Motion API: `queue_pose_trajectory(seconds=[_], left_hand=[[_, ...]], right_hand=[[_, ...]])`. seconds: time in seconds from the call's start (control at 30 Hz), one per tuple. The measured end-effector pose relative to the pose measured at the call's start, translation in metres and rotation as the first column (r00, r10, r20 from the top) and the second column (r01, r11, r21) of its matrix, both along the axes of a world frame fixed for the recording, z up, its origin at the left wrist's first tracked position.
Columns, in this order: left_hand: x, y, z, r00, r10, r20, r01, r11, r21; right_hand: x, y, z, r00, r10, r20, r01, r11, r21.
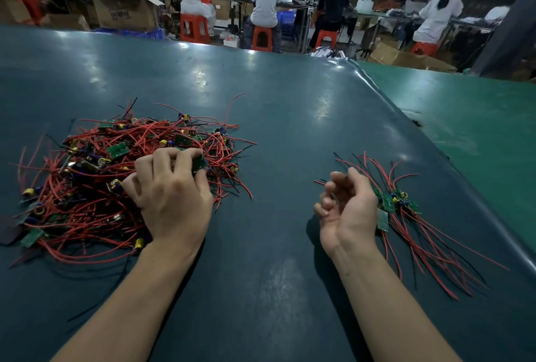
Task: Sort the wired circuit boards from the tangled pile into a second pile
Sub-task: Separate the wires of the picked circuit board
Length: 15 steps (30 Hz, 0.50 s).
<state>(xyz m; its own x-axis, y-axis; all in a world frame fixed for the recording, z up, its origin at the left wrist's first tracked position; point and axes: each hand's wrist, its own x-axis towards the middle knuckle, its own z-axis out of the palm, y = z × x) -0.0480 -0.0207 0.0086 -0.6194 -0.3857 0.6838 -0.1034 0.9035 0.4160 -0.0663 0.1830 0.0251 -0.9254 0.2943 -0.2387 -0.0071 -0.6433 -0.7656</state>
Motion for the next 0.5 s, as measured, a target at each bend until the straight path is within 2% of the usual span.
queue_pose_trajectory(seconds=[0.07,0.13,0.23,0.3,0.43,0.5], left_hand=[[0.002,0.005,0.001,0.977,-0.109,-0.184,0.097,0.992,-0.075],[0.005,0.012,0.001,0.904,-0.294,-0.31,0.248,0.952,-0.18],[0.009,0.025,0.0,0.753,-0.608,-0.254,0.552,0.792,-0.259],[0.01,0.031,-0.002,0.693,-0.694,-0.196,0.66,0.719,-0.216],[0.01,0.033,-0.001,0.677,-0.695,-0.242,0.698,0.71,-0.089],[0.011,0.035,-0.001,0.677,-0.687,-0.264,0.704,0.709,-0.038]], right_hand=[[0.001,-0.002,0.001,0.993,0.116,-0.018,-0.113,0.987,0.116],[0.005,-0.008,0.0,0.946,0.322,-0.046,-0.295,0.909,0.295],[0.014,-0.021,-0.002,0.822,0.558,-0.114,-0.467,0.774,0.427],[0.016,-0.024,-0.003,0.818,0.549,-0.173,-0.434,0.785,0.441],[0.015,-0.018,0.0,0.889,0.407,-0.211,-0.278,0.845,0.457],[0.014,-0.015,0.001,0.895,0.38,-0.235,-0.242,0.855,0.459]])
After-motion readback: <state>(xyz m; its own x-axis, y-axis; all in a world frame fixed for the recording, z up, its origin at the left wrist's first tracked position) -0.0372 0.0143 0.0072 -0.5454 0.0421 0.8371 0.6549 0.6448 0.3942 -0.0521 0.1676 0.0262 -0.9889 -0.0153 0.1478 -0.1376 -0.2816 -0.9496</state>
